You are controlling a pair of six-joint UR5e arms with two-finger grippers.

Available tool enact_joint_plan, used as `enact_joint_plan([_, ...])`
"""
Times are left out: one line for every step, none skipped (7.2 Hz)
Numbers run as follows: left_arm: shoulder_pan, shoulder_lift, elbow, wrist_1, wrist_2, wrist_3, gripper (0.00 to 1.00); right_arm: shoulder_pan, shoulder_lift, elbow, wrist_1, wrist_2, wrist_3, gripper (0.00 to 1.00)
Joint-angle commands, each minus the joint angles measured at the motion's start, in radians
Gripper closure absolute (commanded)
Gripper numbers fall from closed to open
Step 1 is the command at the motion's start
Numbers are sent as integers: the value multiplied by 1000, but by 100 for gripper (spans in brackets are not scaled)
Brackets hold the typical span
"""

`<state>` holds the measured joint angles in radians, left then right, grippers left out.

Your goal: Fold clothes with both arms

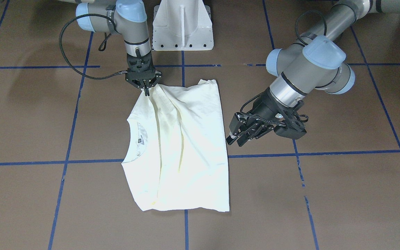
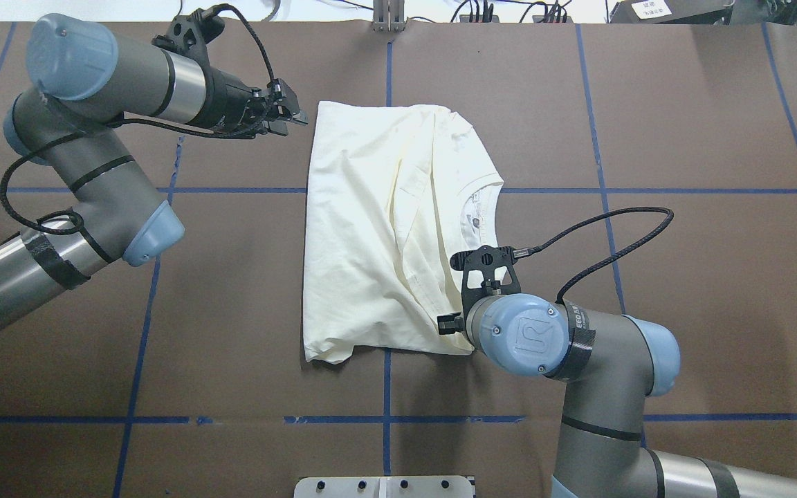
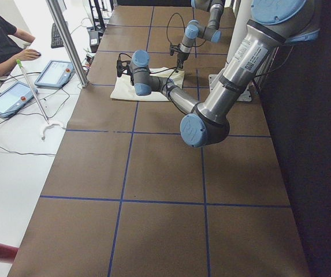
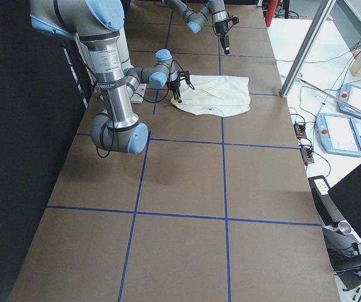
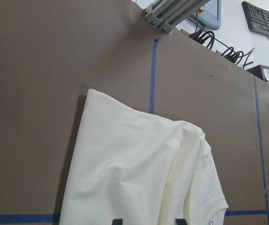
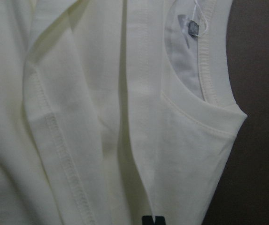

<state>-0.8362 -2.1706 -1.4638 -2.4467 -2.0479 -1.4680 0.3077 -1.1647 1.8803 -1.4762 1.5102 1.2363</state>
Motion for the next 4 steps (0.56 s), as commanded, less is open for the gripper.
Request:
enact_joint_plan([0, 0, 0, 0, 2, -2, 53, 2, -134, 78, 2, -16, -32, 100])
enact_joint_plan([2, 0, 0, -2, 2, -23, 53, -8, -139, 76, 1, -30, -6, 100])
enact_joint_plan([2, 0, 0, -2, 5, -23, 53, -15, -136, 71, 1, -25, 40, 83])
enact_joint_plan([3, 0, 0, -2, 5, -23, 53, -12, -133, 85, 1, -15, 40, 63])
